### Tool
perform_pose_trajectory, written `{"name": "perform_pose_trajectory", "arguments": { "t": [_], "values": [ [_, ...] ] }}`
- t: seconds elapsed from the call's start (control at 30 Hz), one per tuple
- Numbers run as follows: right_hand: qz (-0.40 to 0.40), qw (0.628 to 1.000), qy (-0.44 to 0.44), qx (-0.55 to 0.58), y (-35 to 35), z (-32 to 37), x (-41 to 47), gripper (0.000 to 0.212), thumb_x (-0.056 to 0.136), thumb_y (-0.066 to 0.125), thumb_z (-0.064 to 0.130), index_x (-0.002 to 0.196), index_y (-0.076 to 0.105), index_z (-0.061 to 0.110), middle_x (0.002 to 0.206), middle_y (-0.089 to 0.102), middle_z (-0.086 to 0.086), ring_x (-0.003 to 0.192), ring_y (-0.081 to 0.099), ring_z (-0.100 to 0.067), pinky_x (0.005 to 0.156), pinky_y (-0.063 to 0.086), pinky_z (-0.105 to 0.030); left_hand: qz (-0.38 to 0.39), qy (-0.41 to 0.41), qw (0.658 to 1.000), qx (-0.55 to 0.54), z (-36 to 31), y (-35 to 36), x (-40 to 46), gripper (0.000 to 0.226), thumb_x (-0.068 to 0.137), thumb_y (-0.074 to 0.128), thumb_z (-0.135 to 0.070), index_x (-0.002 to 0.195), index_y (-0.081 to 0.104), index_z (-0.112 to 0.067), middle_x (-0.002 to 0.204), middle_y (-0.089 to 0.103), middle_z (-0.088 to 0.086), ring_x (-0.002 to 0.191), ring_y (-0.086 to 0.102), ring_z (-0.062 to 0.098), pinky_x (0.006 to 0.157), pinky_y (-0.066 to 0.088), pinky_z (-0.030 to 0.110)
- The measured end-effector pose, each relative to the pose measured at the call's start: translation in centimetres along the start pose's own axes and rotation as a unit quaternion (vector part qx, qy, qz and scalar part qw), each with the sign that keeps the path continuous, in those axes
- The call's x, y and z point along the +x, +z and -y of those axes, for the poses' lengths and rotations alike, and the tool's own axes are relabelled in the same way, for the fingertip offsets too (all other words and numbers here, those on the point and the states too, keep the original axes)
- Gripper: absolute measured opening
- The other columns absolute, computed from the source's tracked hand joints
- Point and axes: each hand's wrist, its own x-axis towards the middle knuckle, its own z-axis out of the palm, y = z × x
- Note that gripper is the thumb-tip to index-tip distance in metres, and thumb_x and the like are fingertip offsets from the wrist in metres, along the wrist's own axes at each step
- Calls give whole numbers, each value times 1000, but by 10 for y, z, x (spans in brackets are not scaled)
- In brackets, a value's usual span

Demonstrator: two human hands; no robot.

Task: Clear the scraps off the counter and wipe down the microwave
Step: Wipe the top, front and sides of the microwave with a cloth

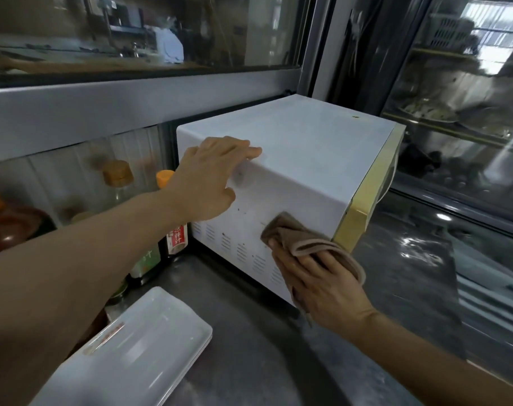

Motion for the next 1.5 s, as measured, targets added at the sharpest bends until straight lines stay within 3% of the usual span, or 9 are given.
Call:
{"name": "perform_pose_trajectory", "arguments": {
  "t": [0.1,0.2,0.37,0.47,0.67,0.93,1.17,1.27,1.5],
  "values": [
    [43,999,-20,12,-11,-5,-4,62,73,66,40,131,55,22,142,49,2,130,47,-19,108,34,-39,52,23,998,15,5,-10,3,78,81,60,-10,147,24,-30,154,24,-4,142,19,21,112,24,49],
    [-4,999,26,19,-25,-20,4,55,78,51,32,132,54,23,142,47,4,131,45,-17,110,21,-38,85,48,994,41,16,-24,6,77,83,59,-11,147,21,-30,156,21,-6,144,17,17,115,20,46],
    [-79,988,134,15,-39,-34,54,64,80,47,28,142,40,17,152,32,0,140,28,-25,112,14,-43,104,-7,993,61,56,-39,10,77,83,56,-5,147,22,-31,157,19,-6,144,15,16,116,17,50],
    [-57,980,191,29,-28,-11,73,76,77,56,30,147,30,18,156,17,1,142,15,-25,115,0,-46,99,-1,995,32,67,-38,16,77,79,56,0,144,30,-32,152,29,-6,140,27,17,115,23,48],
    [50,997,35,53,-14,30,61,89,63,76,39,139,36,20,149,31,7,132,44,-19,105,39,-39,134,30,990,29,76,-44,22,79,80,55,-2,145,27,-36,153,28,-3,138,30,21,109,32,48],
    [-58,981,177,50,-35,-13,117,66,83,37,28,147,29,16,156,20,-1,141,18,-26,116,0,-44,199,47,974,95,92,-68,36,72,86,56,-6,147,24,-28,155,24,-1,141,25,18,115,21,35],
    [72,997,-7,27,-21,28,105,70,72,68,39,136,48,20,150,35,4,138,35,-21,115,14,-41,204,54,973,94,93,-62,26,79,87,57,-14,150,12,-27,159,13,-3,144,19,17,113,18,28],
    [13,998,42,49,-29,10,112,64,71,63,31,132,54,19,145,43,4,132,45,-19,110,31,-39,215,54,972,75,92,-64,24,78,89,55,-16,150,9,-27,159,10,-4,145,15,15,113,14,26],
    [-12,993,114,36,-39,2,169,70,74,50,34,140,42,14,151,34,-4,139,32,-27,115,13,-48,229,38,970,75,95,-63,27,94,80,63,-8,150,4,-29,159,11,-5,143,20,14,106,24,21]
  ]
}}
